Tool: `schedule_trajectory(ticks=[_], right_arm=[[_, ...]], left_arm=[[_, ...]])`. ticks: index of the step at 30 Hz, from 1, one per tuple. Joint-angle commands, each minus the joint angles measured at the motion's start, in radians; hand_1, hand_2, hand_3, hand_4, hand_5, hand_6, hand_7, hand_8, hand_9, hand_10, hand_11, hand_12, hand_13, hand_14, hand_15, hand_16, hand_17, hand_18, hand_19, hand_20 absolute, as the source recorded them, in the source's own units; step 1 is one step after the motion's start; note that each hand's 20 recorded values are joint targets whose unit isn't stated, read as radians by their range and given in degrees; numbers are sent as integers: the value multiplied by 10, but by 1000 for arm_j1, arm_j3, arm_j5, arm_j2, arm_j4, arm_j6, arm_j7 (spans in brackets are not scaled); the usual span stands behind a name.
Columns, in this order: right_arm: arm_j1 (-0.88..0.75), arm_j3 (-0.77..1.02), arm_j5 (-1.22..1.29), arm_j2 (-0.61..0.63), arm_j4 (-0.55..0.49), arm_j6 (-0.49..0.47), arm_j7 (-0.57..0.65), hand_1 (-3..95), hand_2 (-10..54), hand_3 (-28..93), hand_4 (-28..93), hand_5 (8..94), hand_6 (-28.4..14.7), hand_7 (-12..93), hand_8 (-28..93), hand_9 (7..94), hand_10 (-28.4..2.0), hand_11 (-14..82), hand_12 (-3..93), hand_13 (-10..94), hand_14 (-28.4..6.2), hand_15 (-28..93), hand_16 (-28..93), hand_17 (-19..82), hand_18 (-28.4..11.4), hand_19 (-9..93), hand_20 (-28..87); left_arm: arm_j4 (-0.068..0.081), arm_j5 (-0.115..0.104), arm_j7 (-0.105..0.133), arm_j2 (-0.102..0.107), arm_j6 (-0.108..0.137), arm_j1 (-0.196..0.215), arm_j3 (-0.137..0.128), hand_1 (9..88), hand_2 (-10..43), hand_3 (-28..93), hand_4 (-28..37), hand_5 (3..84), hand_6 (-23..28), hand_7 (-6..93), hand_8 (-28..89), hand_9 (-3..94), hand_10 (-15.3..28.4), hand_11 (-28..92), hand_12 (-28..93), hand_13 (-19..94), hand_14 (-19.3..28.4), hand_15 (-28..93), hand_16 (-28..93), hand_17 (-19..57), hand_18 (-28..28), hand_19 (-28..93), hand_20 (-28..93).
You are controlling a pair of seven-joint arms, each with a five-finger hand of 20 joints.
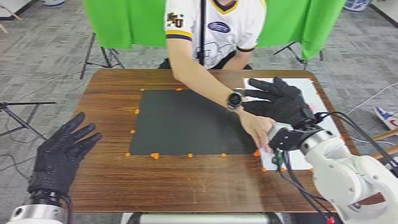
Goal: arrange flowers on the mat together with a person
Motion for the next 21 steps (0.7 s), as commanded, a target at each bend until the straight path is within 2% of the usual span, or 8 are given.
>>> schedule_trajectory(ticks=[1, 4, 9, 10, 11, 17, 19, 21], right_arm=[[-9, 8, -4, -4, -4, 1, -3, 194, 87, 713, -256, 505, 0, 131, -123, 488, -159, 112, 129, 392, -209, 343, 114, 42, -244, 506, 102], [-9, 7, -4, -4, -5, 6, -2, 194, 87, 713, -256, 505, 0, 131, -124, 488, -159, 113, 129, 392, -209, 343, 114, 42, -244, 506, 102], [-2, 2, -4, -3, -4, 9, -1, 194, 88, 713, -256, 505, 0, 131, -124, 488, -159, 113, 129, 392, -209, 343, 114, 42, -244, 506, 102], [-1, 0, -3, -2, -4, 11, -2, 194, 88, 713, -256, 505, 0, 131, -124, 488, -159, 113, 129, 392, -209, 343, 114, 42, -244, 505, 102], [-2, 2, -5, -3, -4, 9, 0, 194, 88, 713, -256, 505, 0, 131, -124, 488, -159, 113, 129, 391, -210, 343, 114, 42, -244, 506, 102], [-2, 2, -4, -3, -4, 8, -2, 193, 88, 713, -256, 505, 0, 131, -124, 489, -159, 113, 129, 391, -210, 343, 114, 42, -244, 506, 102], [-4, 3, -5, -3, -5, 8, -2, 194, 88, 712, -257, 505, -1, 131, -124, 488, -159, 113, 129, 391, -210, 343, 114, 42, -243, 506, 102], [-4, 1, -2, -1, -5, 10, -4, 193, 88, 713, -256, 505, 0, 131, -124, 488, -159, 113, 129, 391, -210, 344, 114, 42, -244, 506, 102]], left_arm=[[1, -14, 10, 9, 5, 15, 2, 217, 89, 752, -255, 323, 63, 108, -87, 303, 157, 210, 106, 200, 219, 467, -68, -96, 172, 377, 145], [2, 13, -21, -19, -10, 5, -1, 217, 89, 751, -255, 323, 63, 107, -87, 303, 157, 210, 106, 199, 219, 466, -68, -97, 172, 377, 145], [2, 23, -30, -30, -16, 2, -2, 218, 89, 751, -255, 323, 63, 108, -87, 303, 156, 211, 106, 199, 219, 467, -68, -96, 172, 377, 145], [2, 23, -27, -29, -15, 3, -2, 217, 88, 751, -255, 323, 63, 107, -87, 303, 156, 210, 106, 199, 219, 468, -68, -96, 172, 377, 145], [2, 5, -10, -10, -5, 8, 1, 218, 89, 751, -255, 323, 63, 107, -87, 303, 156, 211, 106, 199, 219, 468, -68, -96, 172, 377, 145], [1, 15, -16, -19, -11, 9, -1, 217, 88, 753, -255, 323, 63, 107, -87, 303, 156, 211, 106, 199, 219, 467, -68, -96, 172, 378, 145], [2, 2, -3, -6, -5, 13, 2, 217, 87, 754, -255, 323, 63, 107, -87, 303, 156, 211, 106, 199, 219, 467, -68, -96, 172, 378, 145], [1, 4, -4, -8, -4, 13, 2, 217, 88, 753, -255, 323, 63, 107, -87, 303, 156, 211, 106, 199, 219, 468, -68, -96, 172, 377, 145]])
